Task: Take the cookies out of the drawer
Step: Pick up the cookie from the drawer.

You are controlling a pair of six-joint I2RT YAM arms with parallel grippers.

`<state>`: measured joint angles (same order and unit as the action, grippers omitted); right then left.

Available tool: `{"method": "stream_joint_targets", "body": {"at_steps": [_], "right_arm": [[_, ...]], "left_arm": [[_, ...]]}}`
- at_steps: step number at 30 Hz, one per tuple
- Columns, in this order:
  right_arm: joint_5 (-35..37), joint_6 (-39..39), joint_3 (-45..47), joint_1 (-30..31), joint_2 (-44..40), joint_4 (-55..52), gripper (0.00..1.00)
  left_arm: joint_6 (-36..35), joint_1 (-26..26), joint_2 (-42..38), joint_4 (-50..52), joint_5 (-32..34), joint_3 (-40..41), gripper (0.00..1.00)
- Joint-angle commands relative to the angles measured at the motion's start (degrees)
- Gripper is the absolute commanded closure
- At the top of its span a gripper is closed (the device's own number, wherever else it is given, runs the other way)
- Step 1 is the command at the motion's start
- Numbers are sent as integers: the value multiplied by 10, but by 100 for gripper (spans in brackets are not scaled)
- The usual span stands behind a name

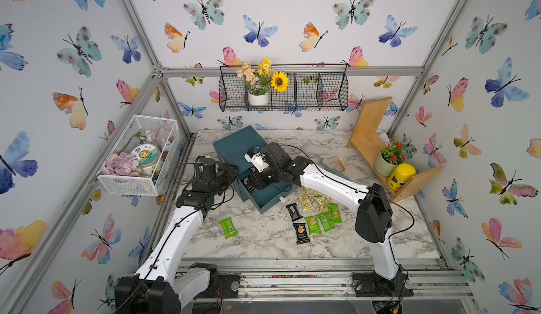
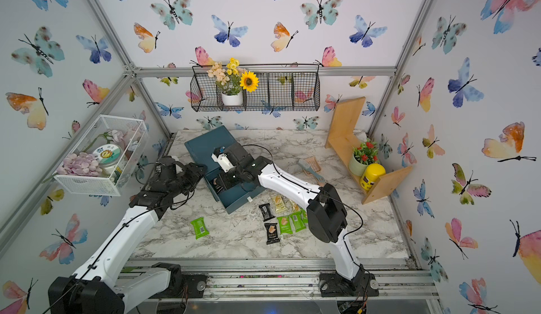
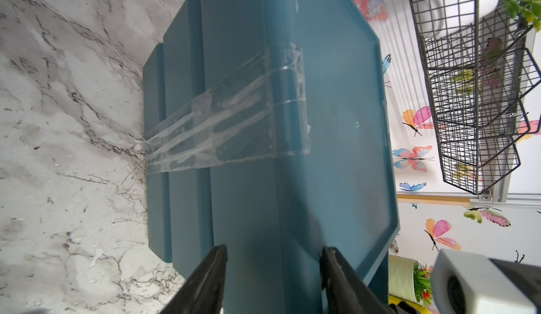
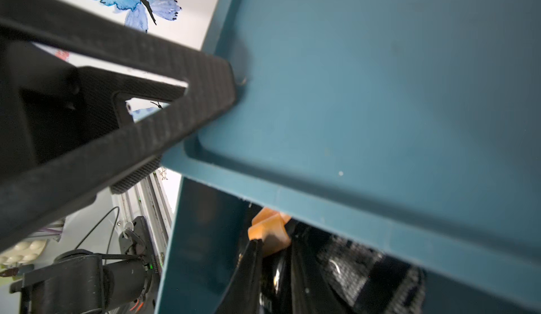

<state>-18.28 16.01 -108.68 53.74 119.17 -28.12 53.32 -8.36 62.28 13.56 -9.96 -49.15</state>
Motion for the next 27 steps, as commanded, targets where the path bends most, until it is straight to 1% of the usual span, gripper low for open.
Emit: {"method": "stream_joint_targets", "body": {"at_steps": [1,4,11,14,21,27], "right_arm": [[-6,0,-26,5,19,-25,75],[-4,-4,-34,6,24,-36,77],[-5,-5,-40,6,17,-31,93],[-7,-3,-43,6,10,-27,98],[-5,16,-33,6,-30,-1,98],[9,43,20,6,-88,33,98]], "left_arm": [[-10,3,-1,28,-2,10,44],[-10,3,-1,27,-2,10,44],[-11,2,-2,29,-2,10,44],[-10,3,-1,29,-3,9,44],[-11,3,1,28,-3,5,44],[-11,3,2,28,-3,4,44]]}}
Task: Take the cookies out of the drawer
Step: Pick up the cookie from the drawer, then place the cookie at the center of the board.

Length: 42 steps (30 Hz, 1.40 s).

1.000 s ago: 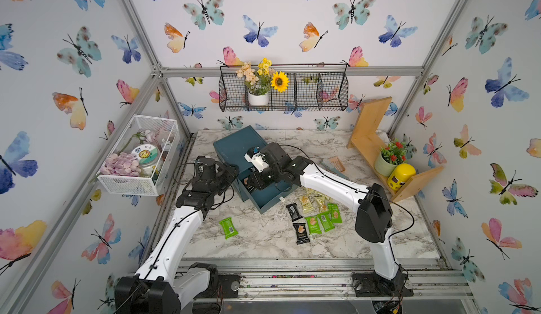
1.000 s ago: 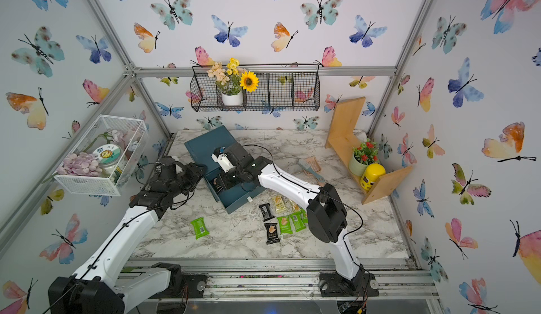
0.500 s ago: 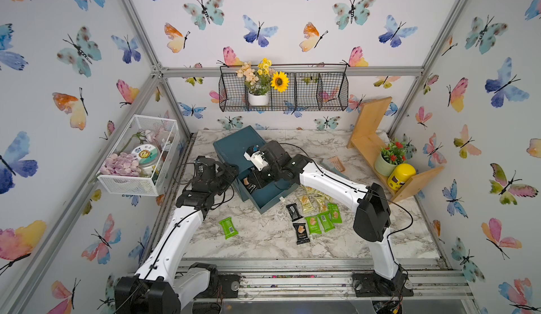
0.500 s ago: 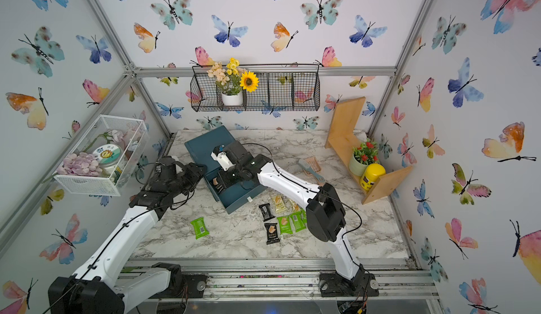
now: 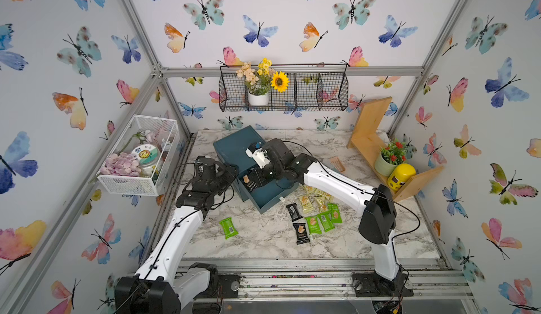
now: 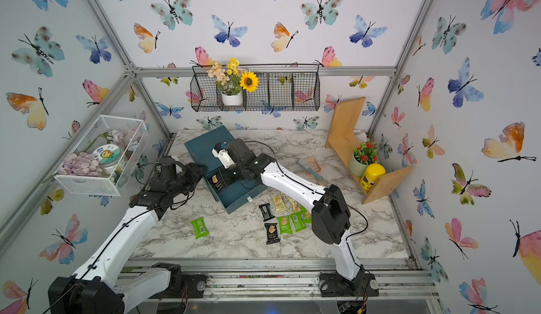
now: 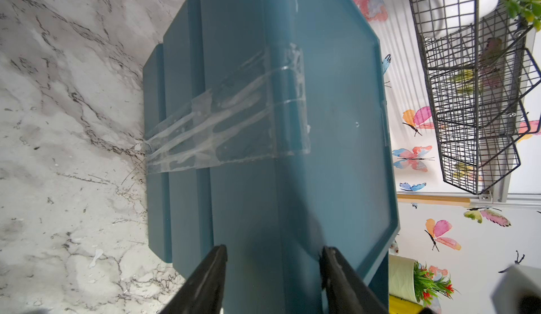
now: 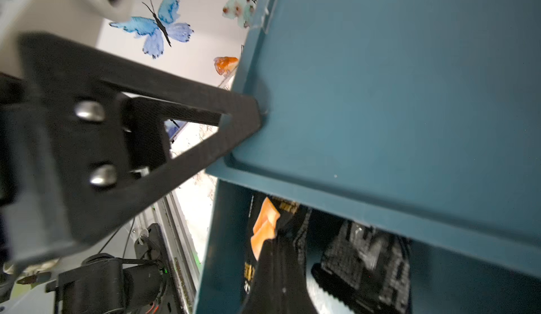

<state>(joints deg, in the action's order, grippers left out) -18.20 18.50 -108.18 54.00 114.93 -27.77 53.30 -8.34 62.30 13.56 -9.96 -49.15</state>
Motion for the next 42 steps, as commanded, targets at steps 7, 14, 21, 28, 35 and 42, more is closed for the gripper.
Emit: {"method": "stream_joint_targets", "body": {"at_steps": [7,14,21,28,35,42], "right_arm": [[38,37,75,3,-112,33,98],[93,63,127,2,-184,6,97],[114,86,183,-37,-262,-23,97],[53,77,268,-174,-350,-22,97],[-40,20,325,-313,-352,-16,97],[-63,-23,371,-361,-271,49,97]], "left_arm": [[-12,3,1,28,-2,4,44],[-13,3,0,30,-1,6,44],[-13,3,4,29,-4,5,44],[-14,3,5,25,-6,7,44],[-17,3,8,24,-8,5,44],[-20,3,12,26,-10,5,44]]}}
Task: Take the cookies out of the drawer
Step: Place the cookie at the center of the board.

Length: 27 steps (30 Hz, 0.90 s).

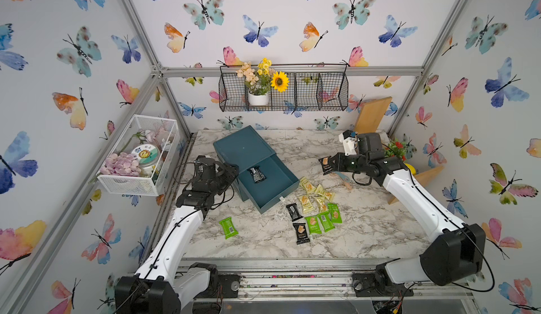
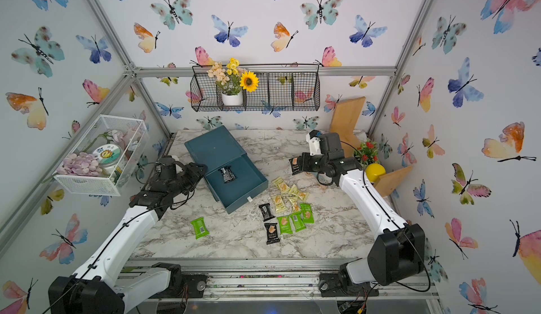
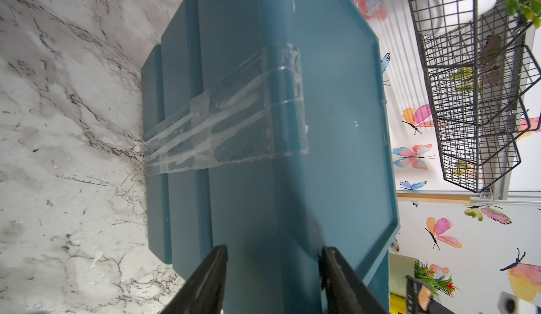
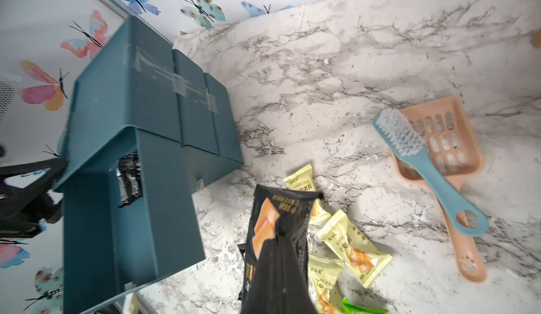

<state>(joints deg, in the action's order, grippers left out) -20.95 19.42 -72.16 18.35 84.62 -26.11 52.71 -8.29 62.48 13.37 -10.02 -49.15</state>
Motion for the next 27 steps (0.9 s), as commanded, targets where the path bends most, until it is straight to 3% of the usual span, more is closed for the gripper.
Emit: {"method": "stream_joint_targets", "body": {"at_steps": [1,12,17,27], "right_arm": [[-41,-38,11,-8,47,34,97],[-39,-67,-9,-16,205,113,97],[-38,-57,-1,-16,240,162,97],[-13,-73,-2,-16,277,162,95]], "left_arm": [[-16,2,10,30,-10,4,45],[-19,3,12,31,-9,7,45],[-21,3,12,32,-11,9,45],[-23,3,16,32,-12,8,44]]}}
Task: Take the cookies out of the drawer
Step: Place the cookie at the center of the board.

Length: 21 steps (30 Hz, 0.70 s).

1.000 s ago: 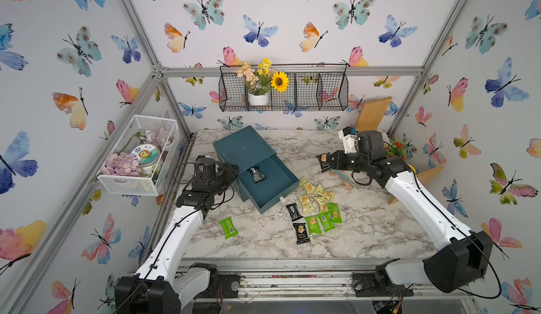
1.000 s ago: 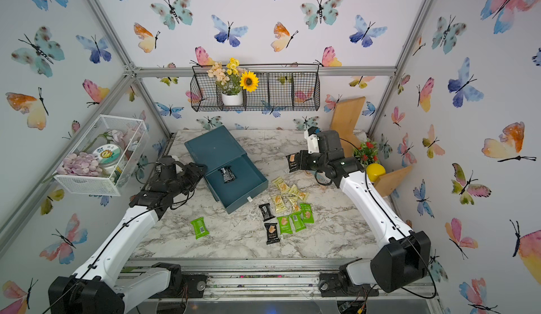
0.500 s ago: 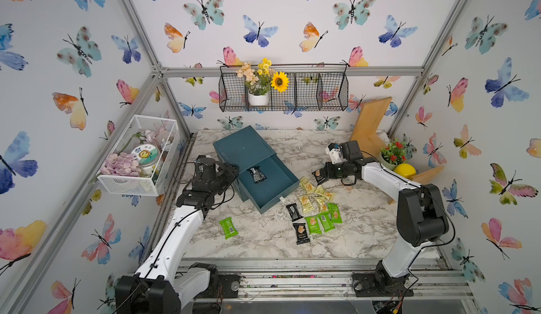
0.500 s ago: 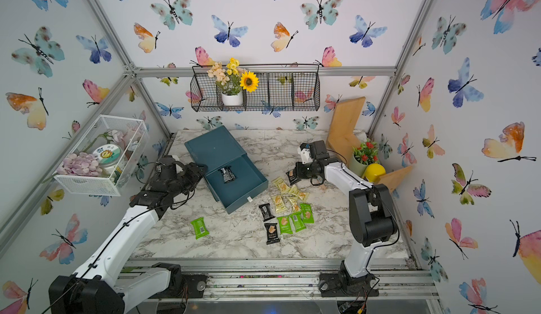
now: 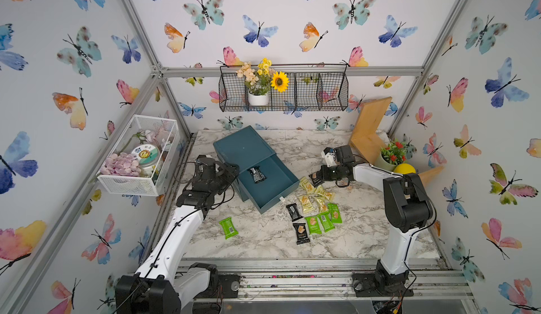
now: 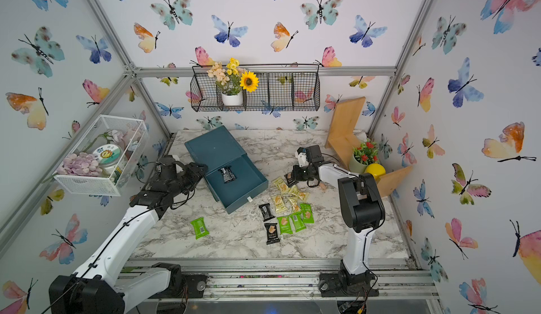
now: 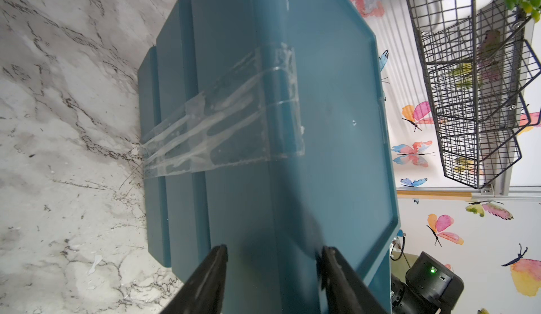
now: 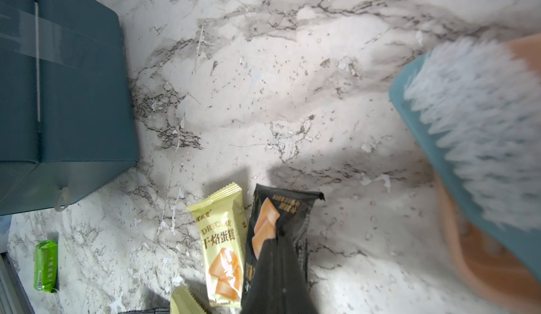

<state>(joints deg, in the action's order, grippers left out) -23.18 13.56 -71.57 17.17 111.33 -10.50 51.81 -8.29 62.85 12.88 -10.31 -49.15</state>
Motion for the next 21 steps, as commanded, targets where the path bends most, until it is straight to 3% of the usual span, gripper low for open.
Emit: {"method": "stream_joint_targets", "body": {"at_steps": [1,8,14,21], "right_arm": [[9,-16,-8,-5,9,4,93],[43,-35,-21,-4,-27,-35,68],[74,-46,-54,3,-89,-90,63],[208,-117,-135,129,-158,-157,55]], "left_arm": [[-14,2,12,36,-9,8,45],[-14,3,13,36,-10,8,45],[-14,2,12,36,-9,6,44],[-14,3,11,39,-7,5,45]]}}
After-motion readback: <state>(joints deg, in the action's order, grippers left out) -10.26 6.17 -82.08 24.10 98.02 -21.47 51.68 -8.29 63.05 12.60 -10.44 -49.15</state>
